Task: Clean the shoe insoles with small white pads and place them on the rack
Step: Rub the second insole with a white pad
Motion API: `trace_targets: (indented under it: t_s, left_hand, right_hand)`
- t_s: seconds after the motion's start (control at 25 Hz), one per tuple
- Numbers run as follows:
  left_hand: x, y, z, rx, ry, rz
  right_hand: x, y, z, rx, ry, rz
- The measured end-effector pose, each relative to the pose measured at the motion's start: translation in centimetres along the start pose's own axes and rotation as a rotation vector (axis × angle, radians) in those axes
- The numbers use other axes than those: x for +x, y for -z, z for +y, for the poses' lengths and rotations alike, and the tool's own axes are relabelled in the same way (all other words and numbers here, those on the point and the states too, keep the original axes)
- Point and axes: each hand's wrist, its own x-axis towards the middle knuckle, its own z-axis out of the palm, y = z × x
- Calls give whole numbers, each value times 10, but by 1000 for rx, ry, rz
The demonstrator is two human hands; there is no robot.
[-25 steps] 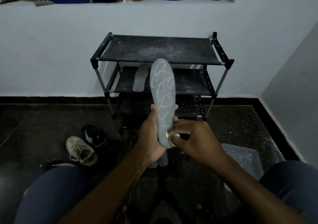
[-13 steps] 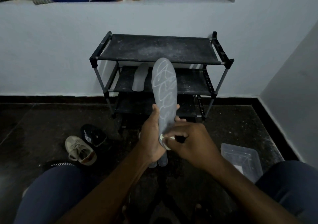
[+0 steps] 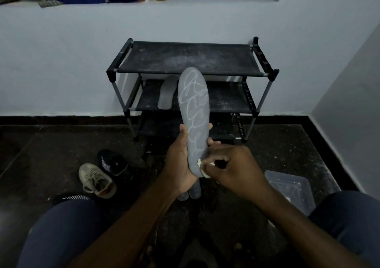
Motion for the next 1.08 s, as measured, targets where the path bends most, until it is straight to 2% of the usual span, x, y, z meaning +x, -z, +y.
trace_targets:
  t_s: [0.08, 0.24, 0.4, 0.48, 0.6, 0.76, 0.96, 1.08]
  left_hand:
    - [2, -6, -2, 56, -7, 40]
    - [1, -2, -4, -2, 8, 45]
    - [4, -3, -5, 46, 22, 66]
    - [6, -5, -7, 69, 16, 96]
    - [4, 2, -8, -32, 14, 47]
    - [4, -1, -7, 0, 12, 27]
    - [4, -2, -5, -33, 14, 19]
    - [5, -2, -3, -68, -2, 15]
  right_hand:
    - [5, 1, 1, 31, -20, 36]
    - [-5, -8, -7, 13, 18, -60]
    - [2, -1, 4, 62, -46, 38]
    - [3, -5, -2, 51, -29, 27]
    - [-5, -8, -6, -5, 23, -52]
    - [2, -2, 4, 20, -51, 39]
    - [-5, -8, -6, 3, -3, -19]
    - [-7, -5, 1, 35, -64, 40]
